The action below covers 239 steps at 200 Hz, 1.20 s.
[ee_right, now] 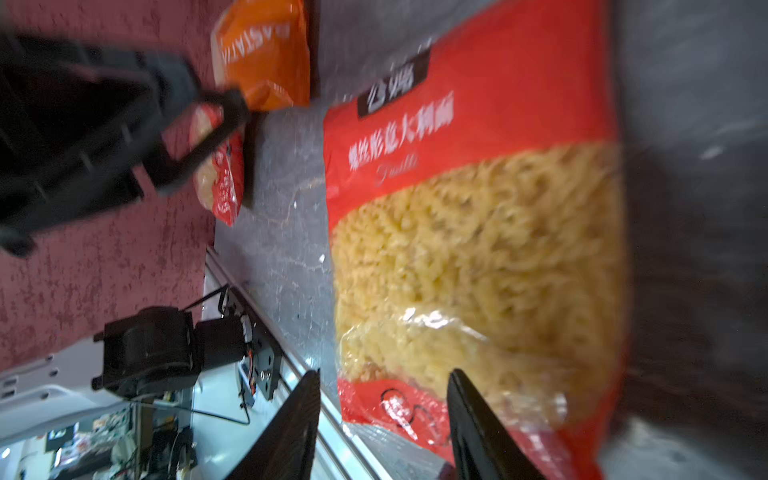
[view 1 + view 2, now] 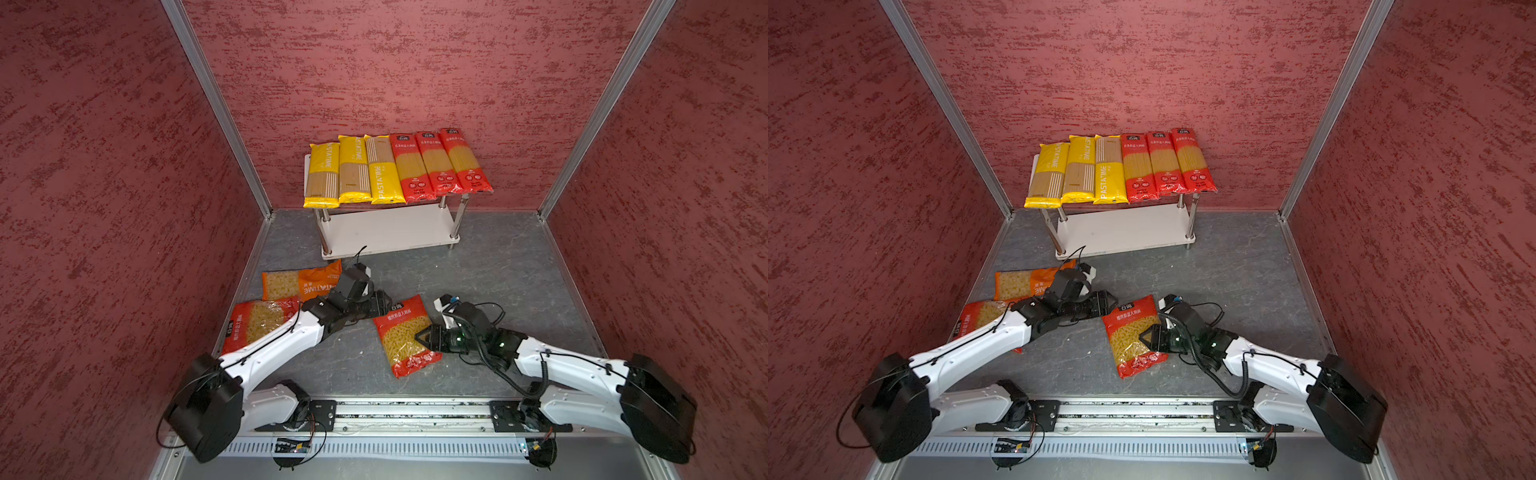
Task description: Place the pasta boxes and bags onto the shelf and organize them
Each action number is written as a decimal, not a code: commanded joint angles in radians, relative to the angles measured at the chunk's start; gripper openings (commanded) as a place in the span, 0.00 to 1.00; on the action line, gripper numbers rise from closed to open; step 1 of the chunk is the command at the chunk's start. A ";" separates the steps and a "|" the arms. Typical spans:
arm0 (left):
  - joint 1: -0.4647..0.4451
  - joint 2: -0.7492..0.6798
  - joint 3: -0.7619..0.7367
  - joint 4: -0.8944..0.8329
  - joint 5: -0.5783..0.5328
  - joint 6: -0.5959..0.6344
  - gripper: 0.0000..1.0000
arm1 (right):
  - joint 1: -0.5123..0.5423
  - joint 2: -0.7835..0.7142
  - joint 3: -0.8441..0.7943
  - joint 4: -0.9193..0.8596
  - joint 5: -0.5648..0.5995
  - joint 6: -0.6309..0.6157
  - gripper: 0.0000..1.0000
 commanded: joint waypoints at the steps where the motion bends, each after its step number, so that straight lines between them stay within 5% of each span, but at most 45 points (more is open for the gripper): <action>1: -0.037 -0.076 -0.084 -0.082 -0.015 -0.114 0.70 | -0.100 -0.011 0.037 -0.136 0.004 -0.109 0.53; 43: -0.206 -0.066 -0.175 0.032 -0.034 -0.282 0.70 | -0.129 0.161 0.124 -0.148 0.006 -0.199 0.54; 106: -0.236 0.111 -0.186 0.225 0.006 -0.311 0.58 | -0.092 0.322 0.120 0.060 -0.107 -0.116 0.34; 164: -0.178 0.092 -0.190 0.231 0.004 -0.266 0.28 | -0.080 0.286 0.058 0.248 -0.124 -0.073 0.11; 239: -0.109 0.015 -0.115 0.162 0.013 -0.165 0.16 | -0.080 0.269 0.120 0.313 -0.111 -0.099 0.01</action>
